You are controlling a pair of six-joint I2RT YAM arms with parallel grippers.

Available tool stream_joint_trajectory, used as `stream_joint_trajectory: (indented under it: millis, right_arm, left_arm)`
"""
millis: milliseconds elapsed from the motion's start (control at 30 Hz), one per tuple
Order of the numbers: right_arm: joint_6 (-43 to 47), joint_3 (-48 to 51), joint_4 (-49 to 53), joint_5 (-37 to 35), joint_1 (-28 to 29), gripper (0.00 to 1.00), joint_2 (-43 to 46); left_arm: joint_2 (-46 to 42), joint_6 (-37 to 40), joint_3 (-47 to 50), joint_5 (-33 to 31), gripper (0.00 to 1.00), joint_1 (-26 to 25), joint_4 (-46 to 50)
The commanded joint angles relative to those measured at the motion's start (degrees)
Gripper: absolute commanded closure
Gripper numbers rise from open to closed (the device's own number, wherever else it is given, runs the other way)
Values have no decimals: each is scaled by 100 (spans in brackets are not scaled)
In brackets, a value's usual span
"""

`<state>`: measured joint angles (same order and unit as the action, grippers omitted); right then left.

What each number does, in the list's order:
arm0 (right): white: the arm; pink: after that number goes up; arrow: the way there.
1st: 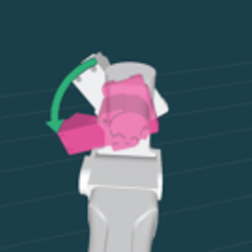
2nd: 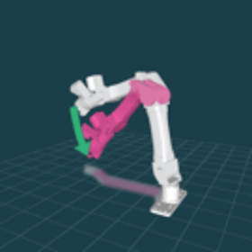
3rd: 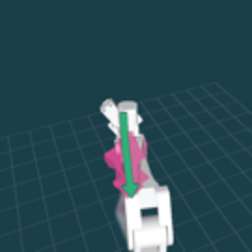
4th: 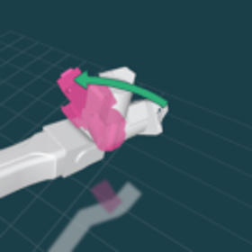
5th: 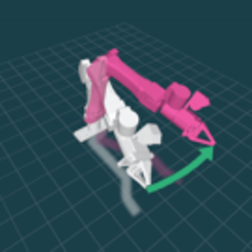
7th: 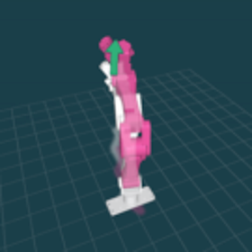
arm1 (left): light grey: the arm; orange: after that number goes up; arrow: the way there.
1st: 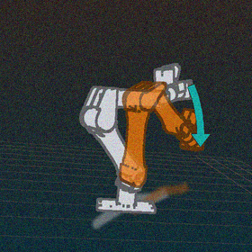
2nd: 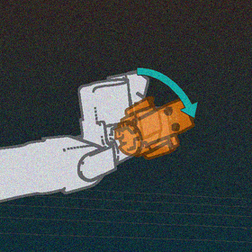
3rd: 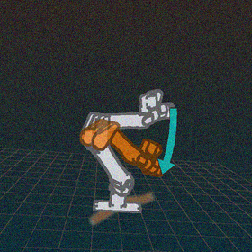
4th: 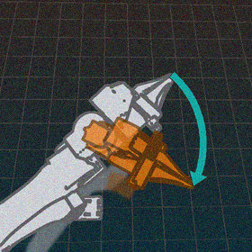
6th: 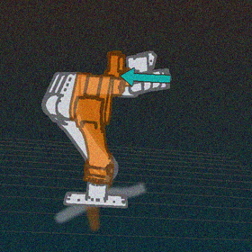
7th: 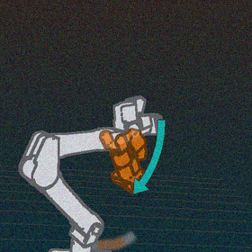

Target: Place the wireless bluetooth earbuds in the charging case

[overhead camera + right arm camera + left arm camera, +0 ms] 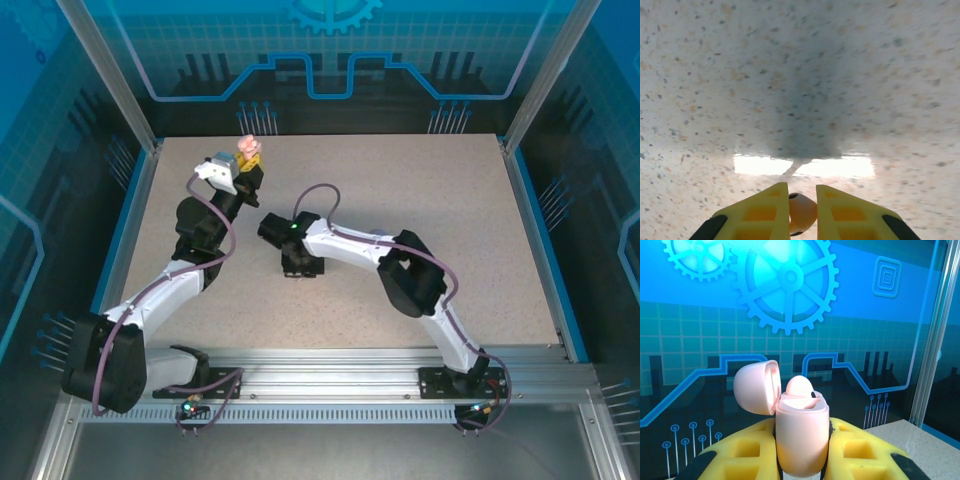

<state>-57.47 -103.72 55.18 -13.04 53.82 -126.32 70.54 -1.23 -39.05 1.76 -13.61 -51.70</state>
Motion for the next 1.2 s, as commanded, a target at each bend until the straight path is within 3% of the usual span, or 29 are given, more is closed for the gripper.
stream_joint_trajectory:
  millis: [0, 233, 600, 733, 867, 933, 1167]
  right_arm:
    - [1040, 574, -184, -32, -259, 84, 569]
    - [2520, 1126, -208, 410, -666, 85, 648]
    - [4057, 653, 321, 791, -957, 82, -28]
    - [3971, 659, 354, 789, -1008, 80, -138]
    - [3679, 663, 415, 736, -1006, 58, -73]
    - [3417, 699, 423, 715, -1011, 53, 45]
    - [1613, 912, 477, 608, -955, 51, 736]
  left_arm:
    - [-148, -43, 73, 107, 100, 51, -76]
    - [-146, -61, 85, 125, 100, 50, -68]
    - [-57, -100, 2, 192, 100, 43, -40]
    - [-32, -109, -3, 213, 100, 42, -36]
    - [-13, -126, -15, 228, 100, 42, -35]
    - [-14, -141, -13, 237, 100, 42, -39]
    - [-31, -114, 2, 271, 100, 41, -39]
